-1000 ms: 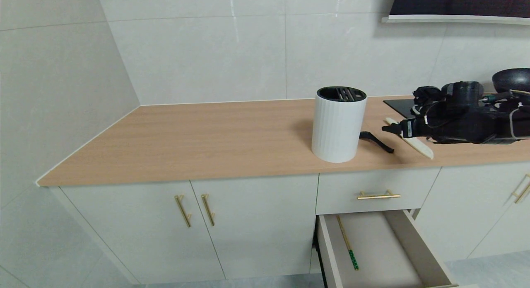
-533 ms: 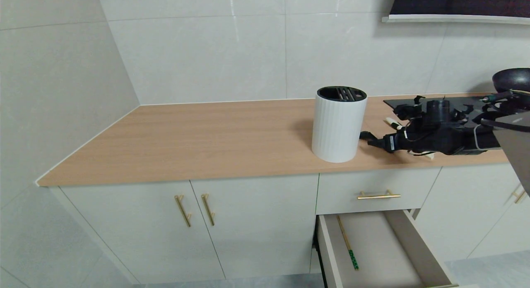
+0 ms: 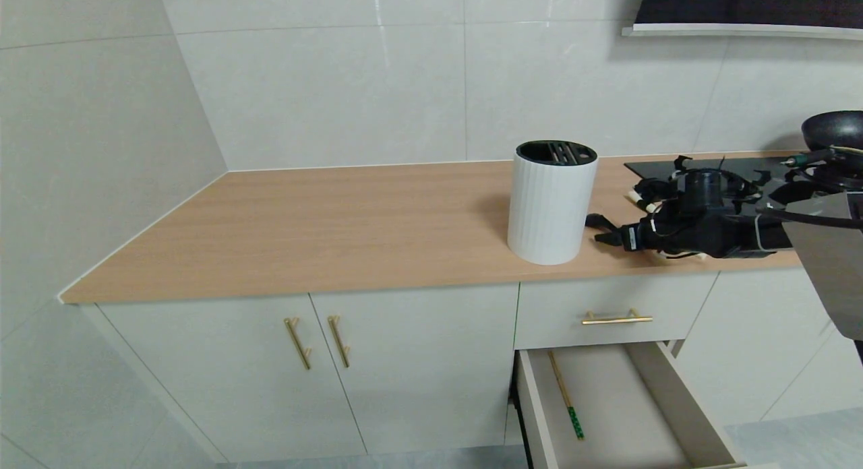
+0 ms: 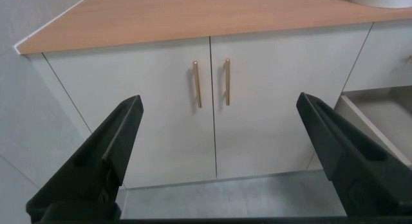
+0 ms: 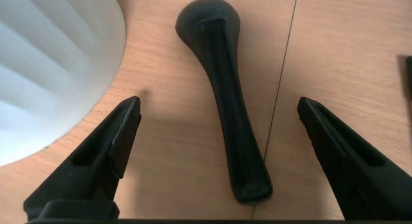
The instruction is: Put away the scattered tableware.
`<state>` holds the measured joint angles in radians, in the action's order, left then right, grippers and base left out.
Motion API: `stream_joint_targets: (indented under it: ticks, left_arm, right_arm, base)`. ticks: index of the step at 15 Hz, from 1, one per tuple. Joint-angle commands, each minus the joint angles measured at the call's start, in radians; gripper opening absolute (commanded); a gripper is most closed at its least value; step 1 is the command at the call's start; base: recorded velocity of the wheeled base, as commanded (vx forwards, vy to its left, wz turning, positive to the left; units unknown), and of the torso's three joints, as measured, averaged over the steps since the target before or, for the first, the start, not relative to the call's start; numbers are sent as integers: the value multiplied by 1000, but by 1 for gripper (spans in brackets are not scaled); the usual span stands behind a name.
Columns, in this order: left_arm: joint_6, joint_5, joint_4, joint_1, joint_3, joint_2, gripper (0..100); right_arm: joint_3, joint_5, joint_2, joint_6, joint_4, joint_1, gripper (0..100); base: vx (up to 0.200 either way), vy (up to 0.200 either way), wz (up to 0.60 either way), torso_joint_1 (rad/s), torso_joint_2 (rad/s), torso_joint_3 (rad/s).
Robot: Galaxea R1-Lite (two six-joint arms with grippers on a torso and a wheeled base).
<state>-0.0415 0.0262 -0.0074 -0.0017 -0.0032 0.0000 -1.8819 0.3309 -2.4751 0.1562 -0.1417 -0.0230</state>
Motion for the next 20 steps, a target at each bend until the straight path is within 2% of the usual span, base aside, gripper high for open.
stream_joint_targets:
  ticks: [1, 3, 4, 13, 15, 18, 19, 20]
  left_arm:
    - [0, 0, 0, 0, 0, 0, 100]
    - [0, 0, 0, 0, 0, 0, 100]
    - [0, 0, 0, 0, 0, 0, 100]
    - [0, 0, 0, 0, 0, 0, 100]
    - [0, 0, 0, 0, 0, 0, 100]
    - [0, 0, 0, 0, 0, 0, 100]
    - [0, 0, 0, 0, 0, 0, 100]
    - [0, 0, 0, 0, 0, 0, 100]
  right_arm:
    - [-8, 0, -18, 0, -1, 0, 100]
    - [-13, 0, -24, 0, 1, 0, 100]
    - [-22, 0, -28, 0, 4, 0, 0]
    - [-11, -21, 31, -15, 59, -8, 0]
    - [106, -82, 168, -98, 93, -8, 0]
    - [406, -104, 436, -173, 90, -8, 0]
    - [442, -107, 466, -181, 88, -8, 0]
    - [575, -124, 582, -211, 88, -3, 0]
  base:
    - [0, 0, 0, 0, 0, 0]
    - [0, 0, 0, 0, 0, 0]
    - [0, 0, 0, 0, 0, 0]
    - [0, 0, 0, 0, 0, 0]
    - [0, 0, 0, 0, 0, 0]
    - [0, 0, 0, 0, 0, 0]
    - [0, 0, 0, 0, 0, 0]
    - [0, 0, 0, 0, 0, 0]
